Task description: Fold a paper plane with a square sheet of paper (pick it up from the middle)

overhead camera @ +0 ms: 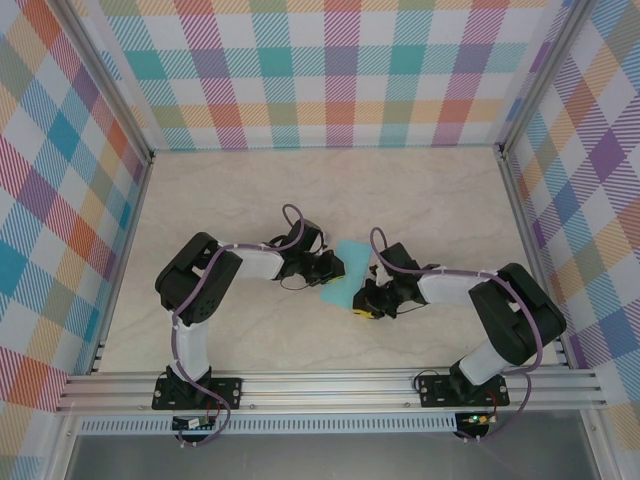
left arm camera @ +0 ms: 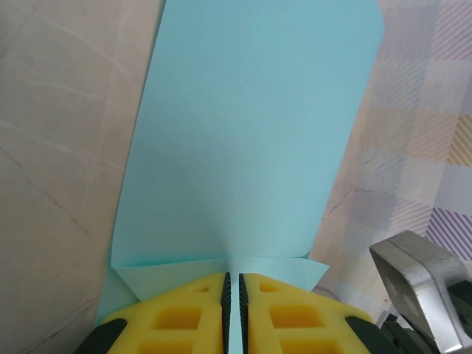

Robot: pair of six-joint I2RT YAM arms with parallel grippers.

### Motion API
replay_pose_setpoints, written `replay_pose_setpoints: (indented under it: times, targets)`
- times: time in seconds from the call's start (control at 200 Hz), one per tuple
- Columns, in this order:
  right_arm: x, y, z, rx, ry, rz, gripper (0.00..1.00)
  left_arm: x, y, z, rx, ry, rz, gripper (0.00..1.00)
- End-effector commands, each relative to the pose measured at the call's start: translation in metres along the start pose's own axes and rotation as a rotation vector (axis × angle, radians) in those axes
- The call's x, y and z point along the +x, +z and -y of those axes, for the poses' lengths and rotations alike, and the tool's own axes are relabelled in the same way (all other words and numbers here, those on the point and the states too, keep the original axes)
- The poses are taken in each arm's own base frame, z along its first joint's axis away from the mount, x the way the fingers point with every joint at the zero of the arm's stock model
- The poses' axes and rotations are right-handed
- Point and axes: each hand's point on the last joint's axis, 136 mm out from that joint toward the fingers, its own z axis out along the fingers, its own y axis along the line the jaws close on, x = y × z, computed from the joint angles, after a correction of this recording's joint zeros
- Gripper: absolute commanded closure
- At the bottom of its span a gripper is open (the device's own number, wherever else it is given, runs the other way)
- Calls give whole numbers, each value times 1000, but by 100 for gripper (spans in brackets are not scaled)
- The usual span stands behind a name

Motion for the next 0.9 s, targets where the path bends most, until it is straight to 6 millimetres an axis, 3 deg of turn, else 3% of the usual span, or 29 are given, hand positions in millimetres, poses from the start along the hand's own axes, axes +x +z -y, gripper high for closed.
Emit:
replay_pose_setpoints:
  times: [0.0, 0.16, 0.275, 0.45, 0.655, 0.8, 0.895]
  targets:
    - [-15, -7, -30, -48, -68, 38, 84, 15, 9, -39, -122, -46, -48, 85]
    - [-26, 2, -44, -79, -70, 25, 84, 15, 9, -38, -123, -42, -51, 85]
    - [-23, 13, -33, -53, -47, -5, 84, 14, 9, -37, -122, -43, -49, 85]
    - [-2, 24, -4, -3, -28, -56, 84, 14, 7, -36, -123, -39, -48, 86]
    - [21, 18, 24, 49, -30, -66, 83, 14, 6, -36, -131, -30, -49, 86]
    - [23, 8, 21, 56, -63, -49, 83, 14, 6, -38, -136, -34, -51, 86]
    - [14, -3, 12, 65, -81, 5, 83, 14, 5, -35, -131, -31, -48, 86]
